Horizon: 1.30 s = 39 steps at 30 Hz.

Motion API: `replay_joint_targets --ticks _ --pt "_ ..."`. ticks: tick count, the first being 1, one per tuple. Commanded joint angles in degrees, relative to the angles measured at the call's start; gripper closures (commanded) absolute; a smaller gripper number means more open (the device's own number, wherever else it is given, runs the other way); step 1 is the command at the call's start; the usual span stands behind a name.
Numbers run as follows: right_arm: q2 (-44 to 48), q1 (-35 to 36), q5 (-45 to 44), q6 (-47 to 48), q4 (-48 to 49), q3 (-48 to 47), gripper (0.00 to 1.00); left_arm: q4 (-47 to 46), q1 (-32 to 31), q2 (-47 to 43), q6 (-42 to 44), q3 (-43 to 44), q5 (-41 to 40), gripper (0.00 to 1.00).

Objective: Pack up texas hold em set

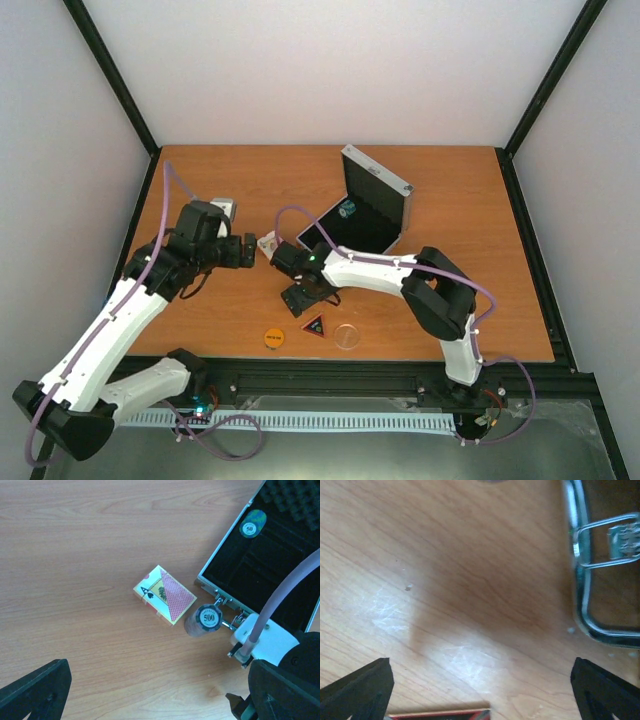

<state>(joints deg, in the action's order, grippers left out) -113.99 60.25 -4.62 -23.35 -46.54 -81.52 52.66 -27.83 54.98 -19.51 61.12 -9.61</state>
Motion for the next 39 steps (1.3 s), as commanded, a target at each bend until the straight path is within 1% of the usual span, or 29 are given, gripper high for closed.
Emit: replay_joint_targets --ticks 1,7,10,15,22,25,29,34,39 --pt "4.51 -1.38 -2.84 -0.15 -1.09 -1.75 0.00 -0.82 0.31 1.71 -0.65 4.26 0.76 0.00" --pt "6.40 -2.87 -2.96 0.98 -2.80 -4.29 0.00 -1.57 0.33 3.17 -1.02 4.84 0.01 0.00" --pt "6.86 -4.24 -3.70 1.50 -4.22 -6.48 0.00 -0.72 0.33 4.19 -1.29 7.13 -0.37 0.00" --pt "9.02 -8.37 -0.31 1.65 -3.19 -7.70 0.00 0.17 0.41 5.58 -1.73 11.01 -2.36 0.00" --pt "2.09 -8.66 2.79 6.06 -6.60 -17.66 0.02 1.11 0.59 4.53 -4.47 12.36 -7.16 0.00" --pt "-1.07 -8.66 3.57 6.37 -7.61 -21.60 0.02 1.12 0.59 3.84 -4.88 12.53 -7.95 0.00" --pt "-5.96 -8.66 5.50 6.69 -10.84 -26.97 0.06 1.53 0.59 3.60 -4.73 12.49 -8.36 0.00" --pt "-8.70 -8.66 7.35 6.89 -11.10 -29.42 0.10 1.60 0.59 3.23 -4.76 12.00 -8.24 0.00" --pt "-9.87 -8.66 8.31 6.81 -10.75 -30.28 0.10 1.83 0.59 3.48 -4.23 11.92 -7.67 0.00"
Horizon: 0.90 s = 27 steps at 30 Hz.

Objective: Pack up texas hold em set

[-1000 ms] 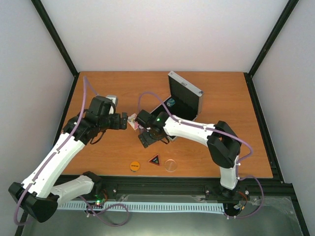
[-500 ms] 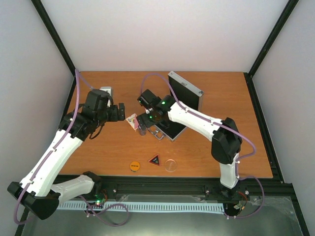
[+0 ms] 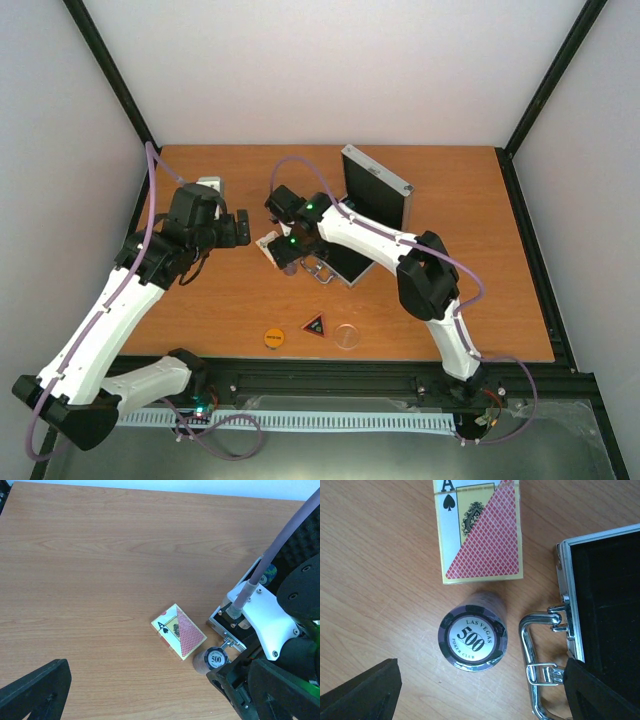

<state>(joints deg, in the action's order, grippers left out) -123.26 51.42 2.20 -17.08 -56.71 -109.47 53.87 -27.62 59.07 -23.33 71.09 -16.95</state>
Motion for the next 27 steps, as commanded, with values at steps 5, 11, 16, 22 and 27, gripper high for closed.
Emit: replay_joint_targets --ticks 5,11,16,22,27 --pt "-1.60 0.26 3.25 0.73 -0.55 -2.72 0.12 0.82 0.37 -0.68 -0.33 1.66 0.28 0.00" --pt "-3.91 0.26 4.23 1.39 -1.82 -4.36 0.15 1.24 0.37 -1.26 -0.57 1.51 0.01 0.00" --pt "-5.30 0.26 4.48 1.64 -1.51 -5.67 0.17 1.80 0.41 -2.00 -0.80 1.51 -0.59 0.00" --pt "-6.81 0.26 4.99 1.79 -1.94 -7.34 0.26 2.14 0.41 -2.86 -1.16 0.66 -0.76 0.00" --pt "-7.58 0.26 5.76 1.83 -2.14 -6.90 0.33 2.63 0.37 -3.41 -1.20 0.45 -1.27 0.00"
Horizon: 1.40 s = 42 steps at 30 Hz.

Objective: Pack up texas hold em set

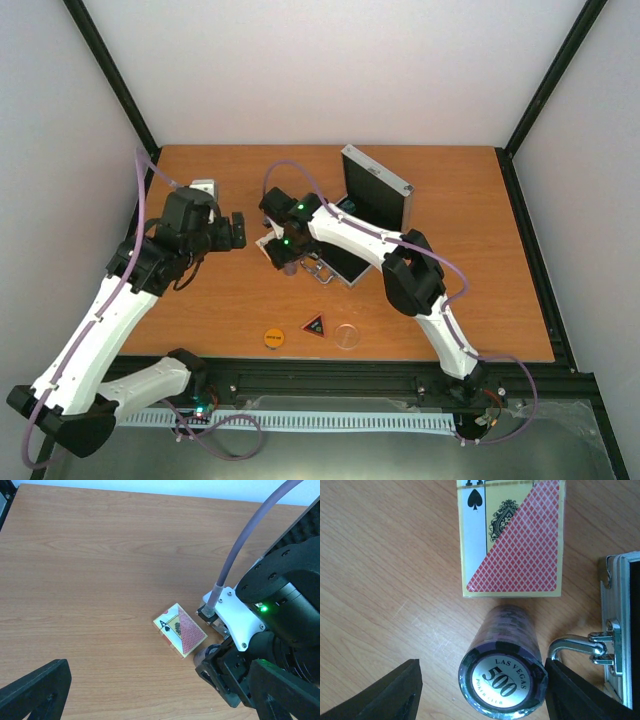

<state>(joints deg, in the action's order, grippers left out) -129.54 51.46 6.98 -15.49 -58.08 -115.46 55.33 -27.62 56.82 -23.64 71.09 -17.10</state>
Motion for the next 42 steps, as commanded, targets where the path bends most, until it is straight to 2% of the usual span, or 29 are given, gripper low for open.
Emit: replay_joint_targets --ticks 1,13,20,28,42 --pt "-1.33 0.22 1.01 0.18 -0.67 -0.75 0.34 1.22 0.37 -1.23 -0.84 0.45 -1.28 0.00" --pt "-2.67 0.31 0.66 0.00 0.04 0.19 0.39 2.43 0.37 -2.44 -0.63 0.15 -1.71 0.00" --pt "-2.91 0.31 -1.51 0.16 0.50 1.33 0.46 3.20 0.37 -3.35 -0.70 -0.15 -1.66 0.00" --pt "-1.60 0.31 -3.51 0.06 2.39 4.53 0.66 3.64 0.37 -3.94 -0.47 -0.20 -1.11 0.00" --pt "9.39 2.26 -8.87 0.60 -1.50 10.69 0.69 2.85 0.37 -5.06 -0.46 -1.36 0.28 0.00"
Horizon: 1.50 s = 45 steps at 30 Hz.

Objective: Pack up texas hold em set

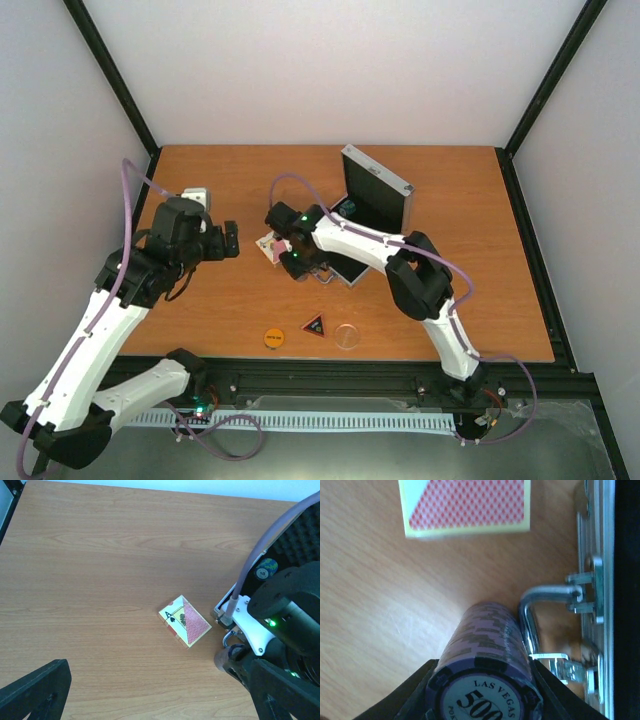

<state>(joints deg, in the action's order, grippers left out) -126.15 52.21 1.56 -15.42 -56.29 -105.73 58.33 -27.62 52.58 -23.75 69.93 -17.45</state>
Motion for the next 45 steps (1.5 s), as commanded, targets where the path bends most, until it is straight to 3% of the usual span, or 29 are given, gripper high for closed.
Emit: replay_joint_targets --ticks 1,12,21,32,45 --pt "7.01 1.64 -4.13 0.32 -3.78 1.30 0.70 -0.33 0.37 -0.94 -0.26 -0.35 0.74 0.00" --pt "16.03 1.76 -10.60 -2.36 -9.30 3.73 0.79 -1.92 0.37 -1.39 0.07 -2.11 2.16 0.00" --pt "17.02 1.08 -29.27 -4.74 -12.18 7.81 0.85 -2.05 0.37 -1.66 -0.27 -3.04 3.22 0.00" --pt "17.36 -1.17 -41.57 -1.76 -7.85 13.15 0.85 -1.36 0.43 -1.73 -0.82 -3.13 3.70 0.00" --pt "16.57 -4.35 -47.07 2.67 -1.46 17.80 0.85 -0.75 0.37 -1.95 -0.83 -2.98 3.42 0.00"
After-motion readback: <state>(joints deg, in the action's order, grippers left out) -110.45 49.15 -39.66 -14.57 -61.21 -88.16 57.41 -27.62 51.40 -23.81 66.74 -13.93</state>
